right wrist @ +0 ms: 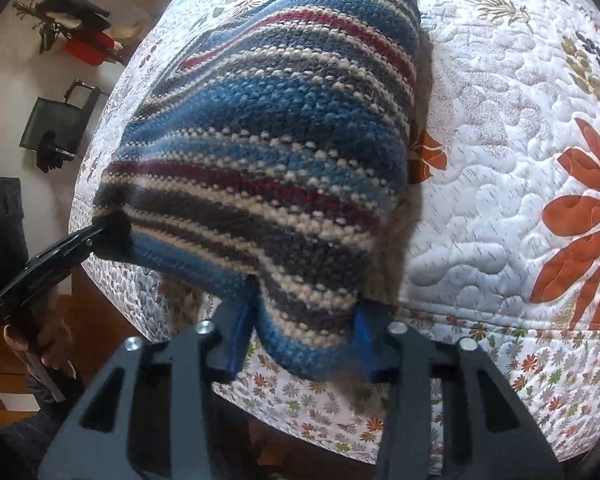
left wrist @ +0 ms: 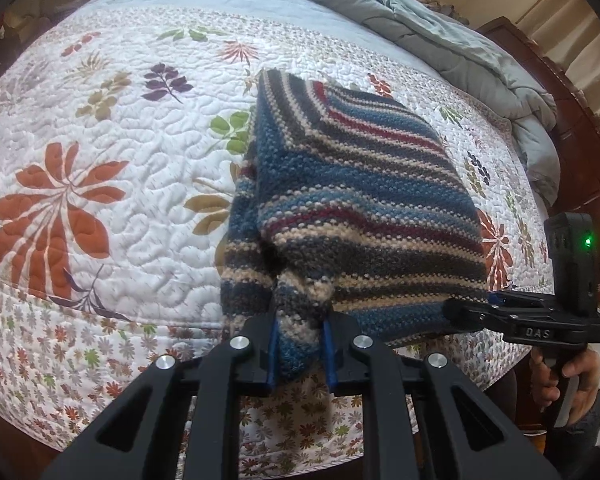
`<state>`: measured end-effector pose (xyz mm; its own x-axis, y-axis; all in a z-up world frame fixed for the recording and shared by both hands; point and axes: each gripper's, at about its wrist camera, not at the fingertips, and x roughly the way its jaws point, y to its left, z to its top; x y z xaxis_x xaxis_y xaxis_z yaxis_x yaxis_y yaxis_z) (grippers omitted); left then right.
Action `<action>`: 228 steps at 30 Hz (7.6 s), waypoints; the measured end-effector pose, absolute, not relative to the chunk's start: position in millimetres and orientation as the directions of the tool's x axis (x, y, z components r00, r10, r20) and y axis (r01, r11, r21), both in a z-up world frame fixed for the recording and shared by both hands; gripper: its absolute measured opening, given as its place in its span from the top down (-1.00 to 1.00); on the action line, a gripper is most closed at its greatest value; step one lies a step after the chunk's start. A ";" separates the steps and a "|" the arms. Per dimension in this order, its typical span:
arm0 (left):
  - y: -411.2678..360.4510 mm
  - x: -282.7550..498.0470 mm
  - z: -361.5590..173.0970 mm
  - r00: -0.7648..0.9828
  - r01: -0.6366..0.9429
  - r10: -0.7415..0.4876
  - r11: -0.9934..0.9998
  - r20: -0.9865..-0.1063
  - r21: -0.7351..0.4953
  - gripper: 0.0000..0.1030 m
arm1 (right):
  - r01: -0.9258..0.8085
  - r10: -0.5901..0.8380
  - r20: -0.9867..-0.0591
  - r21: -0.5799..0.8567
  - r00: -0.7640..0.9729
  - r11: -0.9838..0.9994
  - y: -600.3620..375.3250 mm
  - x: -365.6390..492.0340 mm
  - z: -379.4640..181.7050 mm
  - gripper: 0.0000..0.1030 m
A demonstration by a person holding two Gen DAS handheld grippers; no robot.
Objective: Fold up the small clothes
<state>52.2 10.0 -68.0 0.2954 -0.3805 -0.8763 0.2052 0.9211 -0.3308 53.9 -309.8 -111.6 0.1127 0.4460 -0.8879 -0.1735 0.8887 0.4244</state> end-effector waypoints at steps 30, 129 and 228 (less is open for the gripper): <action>35.2 131.8 -44.4 0.248 0.138 -0.452 0.892 -0.857 -0.430 -0.05 | -0.258 0.447 -0.869 0.392 0.212 0.883 -359.2 87.3 -60.8 -0.26; 20.0 168.1 -155.3 -0.033 0.123 -0.810 0.578 -0.585 -0.807 -0.68 | -0.184 0.716 -0.697 0.701 0.029 0.690 -342.0 143.0 -124.3 -0.72; -152.6 168.1 -159.1 -0.021 0.070 -0.795 0.604 -0.607 -0.794 -0.33 | -0.097 0.641 -0.700 0.648 0.315 0.755 -526.3 121.4 -118.6 -0.55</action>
<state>168.1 -152.6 -159.1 -0.0209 -0.7945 -0.6069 0.0697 0.6044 -0.7936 121.4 -526.3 -118.6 0.3148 0.6409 -0.7001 -0.0968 0.7555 0.6480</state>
